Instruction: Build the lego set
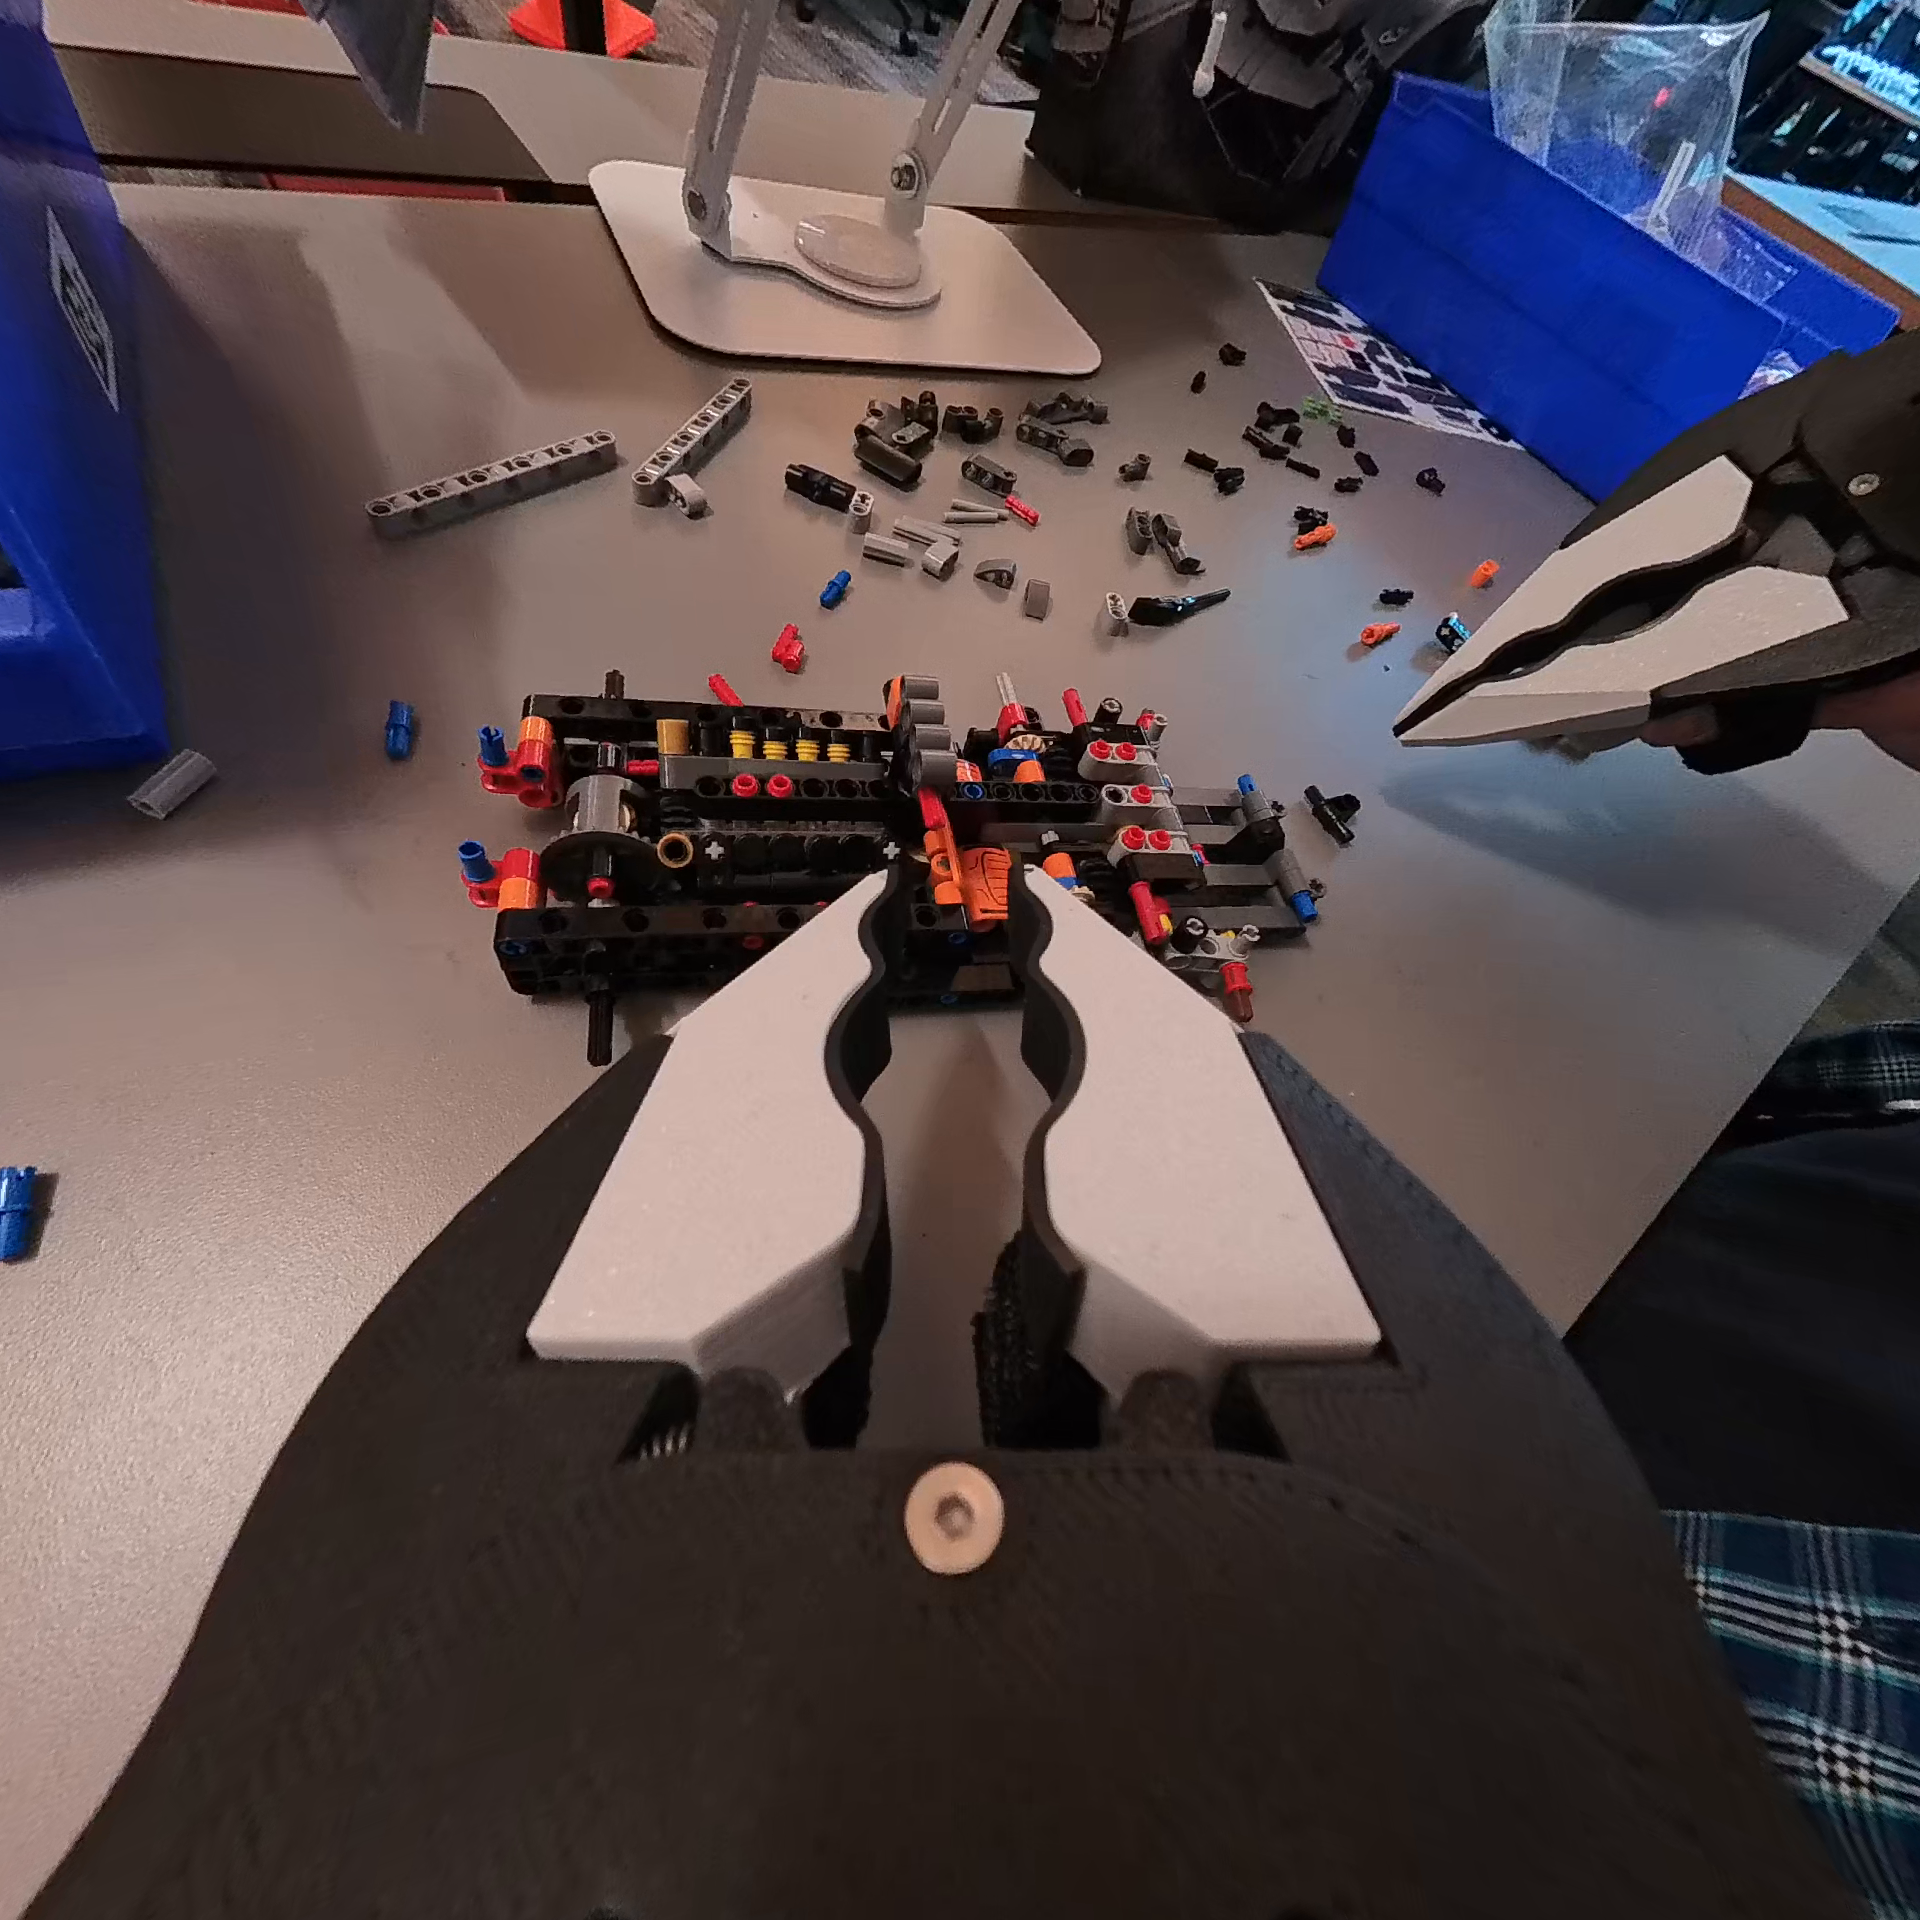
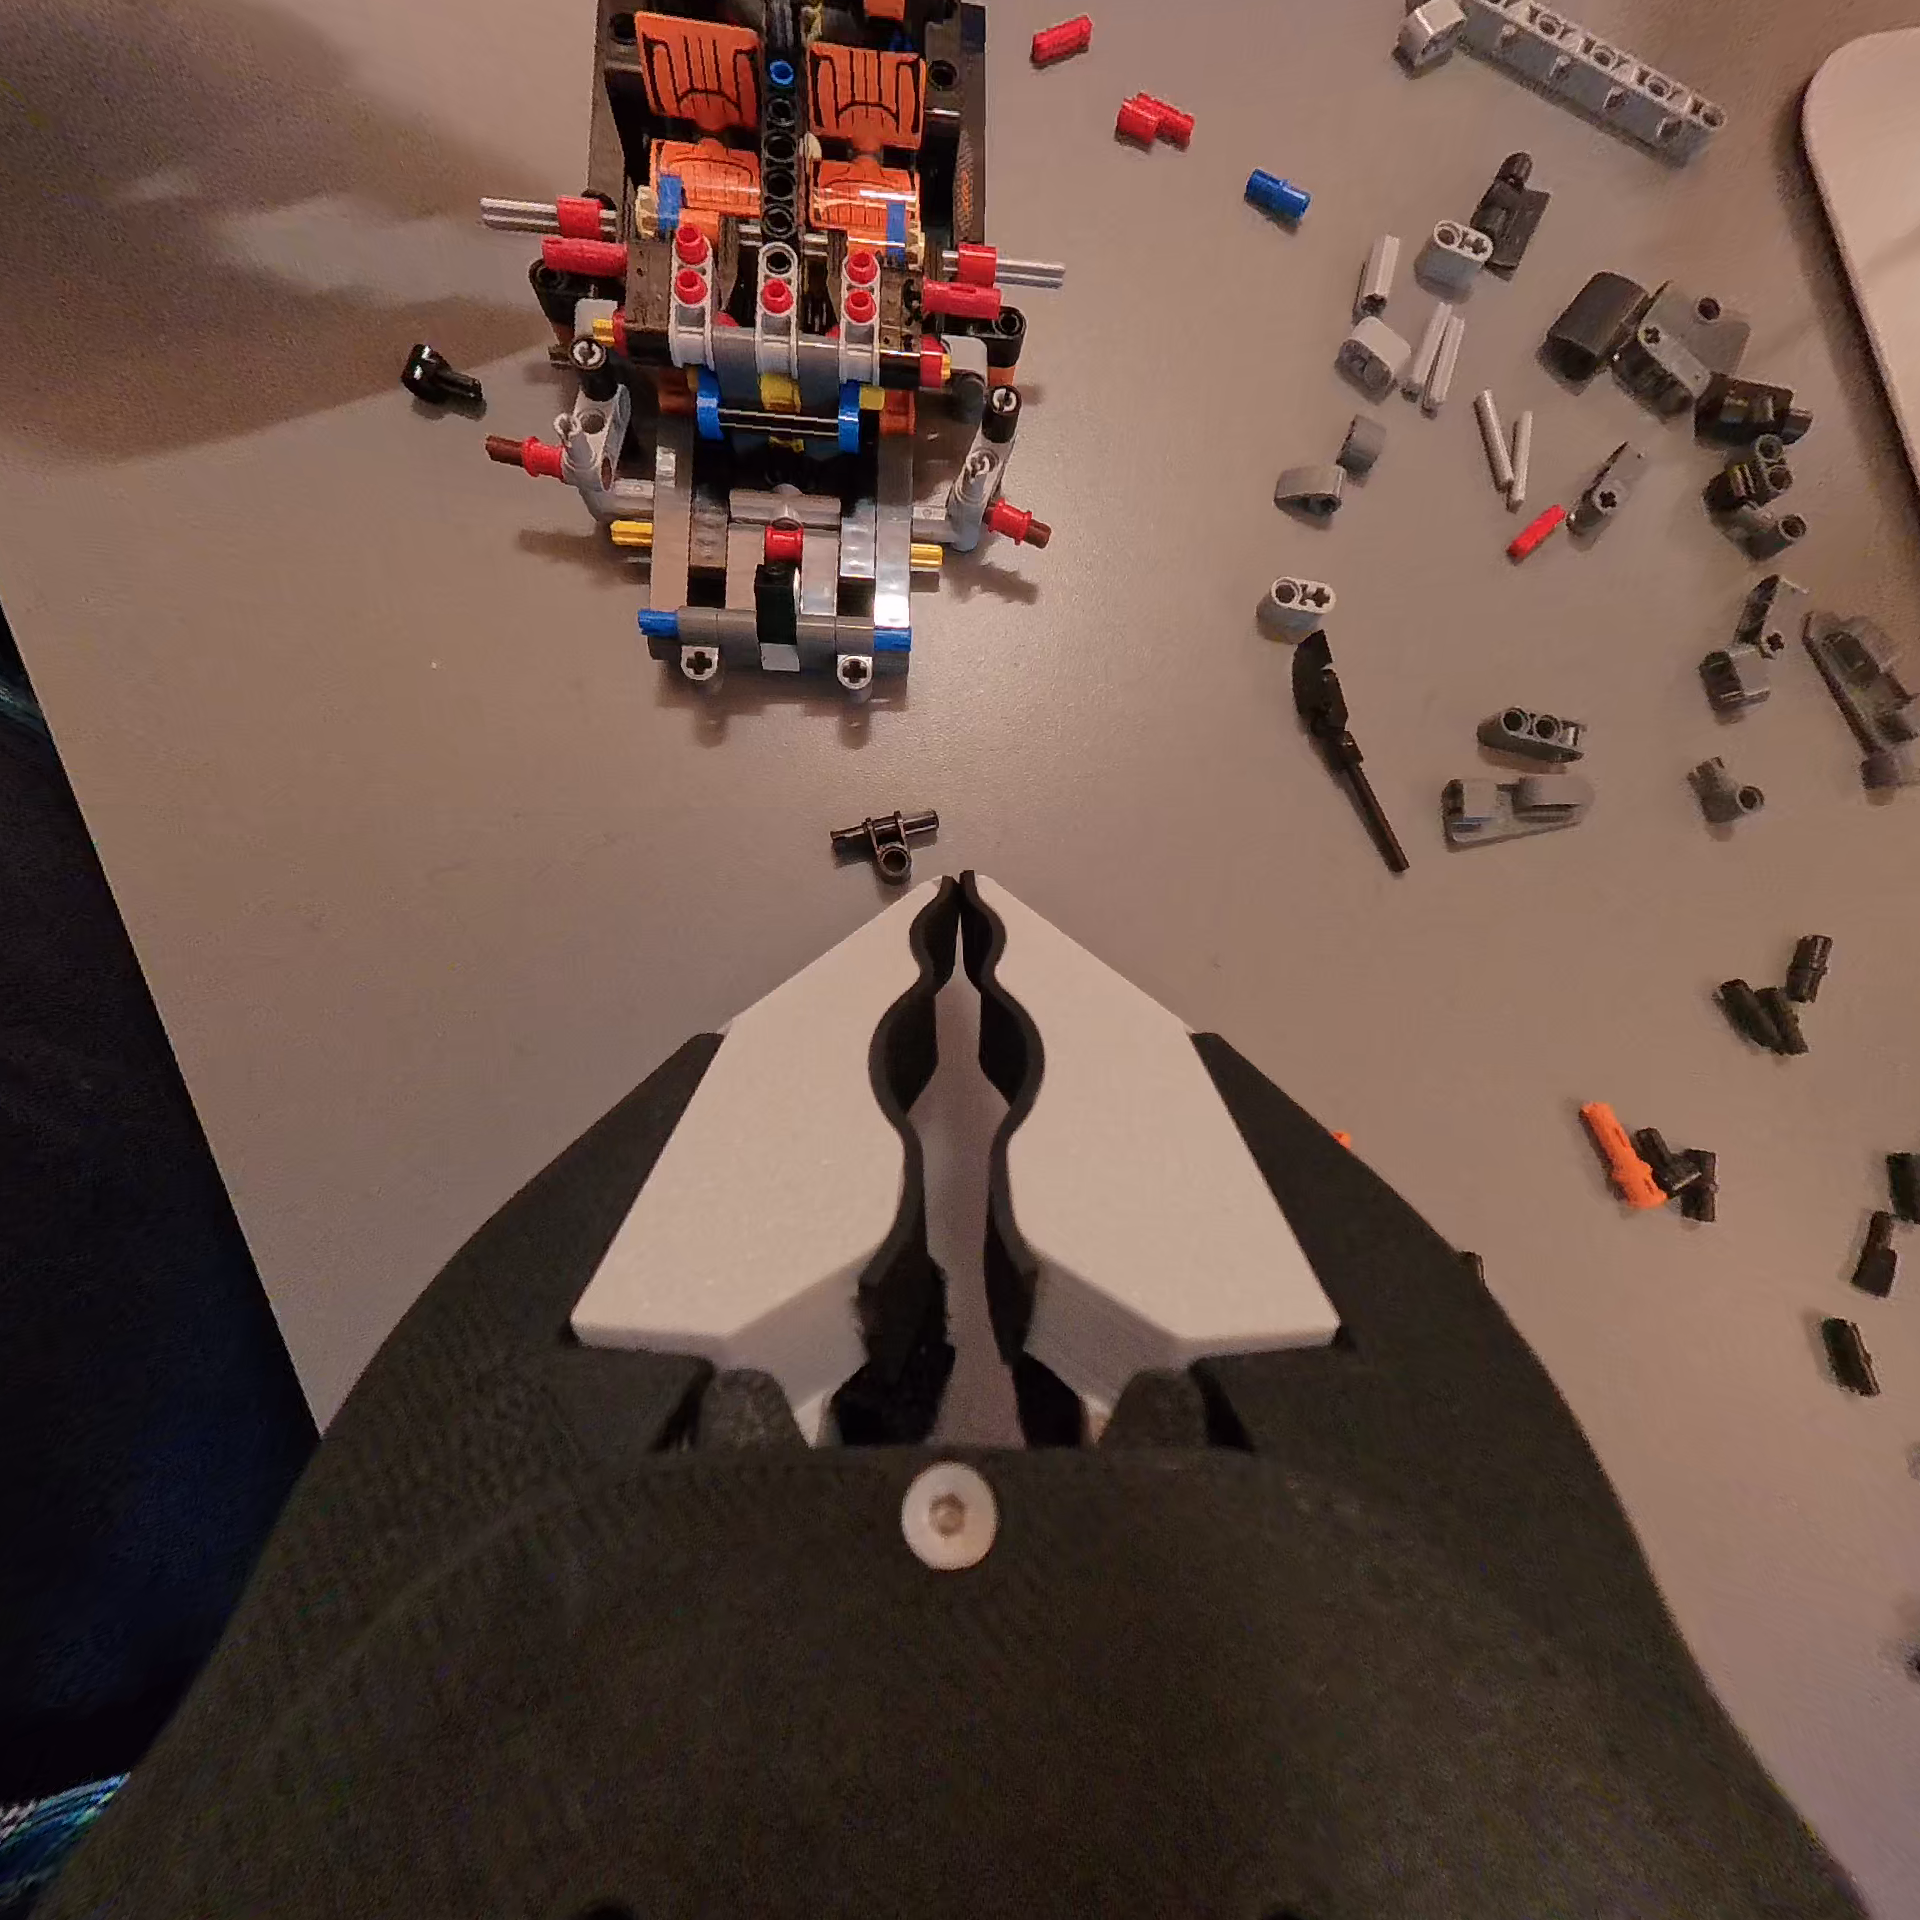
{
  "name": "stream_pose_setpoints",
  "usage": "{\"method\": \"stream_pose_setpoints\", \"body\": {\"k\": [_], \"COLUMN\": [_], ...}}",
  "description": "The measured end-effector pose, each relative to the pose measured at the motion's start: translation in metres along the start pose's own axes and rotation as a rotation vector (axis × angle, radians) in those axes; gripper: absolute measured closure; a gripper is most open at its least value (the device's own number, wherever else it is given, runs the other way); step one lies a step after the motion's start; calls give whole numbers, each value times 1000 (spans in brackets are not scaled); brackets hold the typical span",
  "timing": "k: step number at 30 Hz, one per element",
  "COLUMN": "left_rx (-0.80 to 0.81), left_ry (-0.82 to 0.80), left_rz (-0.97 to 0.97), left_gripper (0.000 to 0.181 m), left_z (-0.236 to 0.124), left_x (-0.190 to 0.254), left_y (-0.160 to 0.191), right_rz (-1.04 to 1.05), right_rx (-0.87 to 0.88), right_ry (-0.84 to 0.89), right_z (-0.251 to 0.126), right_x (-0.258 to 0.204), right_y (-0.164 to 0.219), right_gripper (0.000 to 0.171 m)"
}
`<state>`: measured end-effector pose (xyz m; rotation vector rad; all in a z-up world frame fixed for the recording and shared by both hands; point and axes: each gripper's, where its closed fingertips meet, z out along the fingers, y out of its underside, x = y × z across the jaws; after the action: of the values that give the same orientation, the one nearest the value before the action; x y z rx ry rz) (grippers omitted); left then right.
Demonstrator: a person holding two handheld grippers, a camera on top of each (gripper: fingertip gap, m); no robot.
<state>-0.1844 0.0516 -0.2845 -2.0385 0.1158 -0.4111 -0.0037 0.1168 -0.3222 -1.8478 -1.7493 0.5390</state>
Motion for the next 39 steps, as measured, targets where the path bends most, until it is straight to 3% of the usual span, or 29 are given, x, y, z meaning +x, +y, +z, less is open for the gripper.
{"method": "stream_pose_setpoints", "body": {"k": [1, 21, 39], "left_rx": [0, 29, 6], "left_ry": [0, -71, -94], "left_rz": [1, -8, 25], "left_gripper": [163, 165, 165], "left_z": [0, -15, -8], "left_x": [0, -19, -17], "left_y": [0, -9, -4], "right_rz": [0, 18, -32], "right_rx": [0, 40, 107], "right_ry": [0, 32, 120], "right_z": [0, -9, -46], "right_x": [0, 3, 41], "right_y": [0, -6, -24], "right_gripper": [171, 161, 146]}}
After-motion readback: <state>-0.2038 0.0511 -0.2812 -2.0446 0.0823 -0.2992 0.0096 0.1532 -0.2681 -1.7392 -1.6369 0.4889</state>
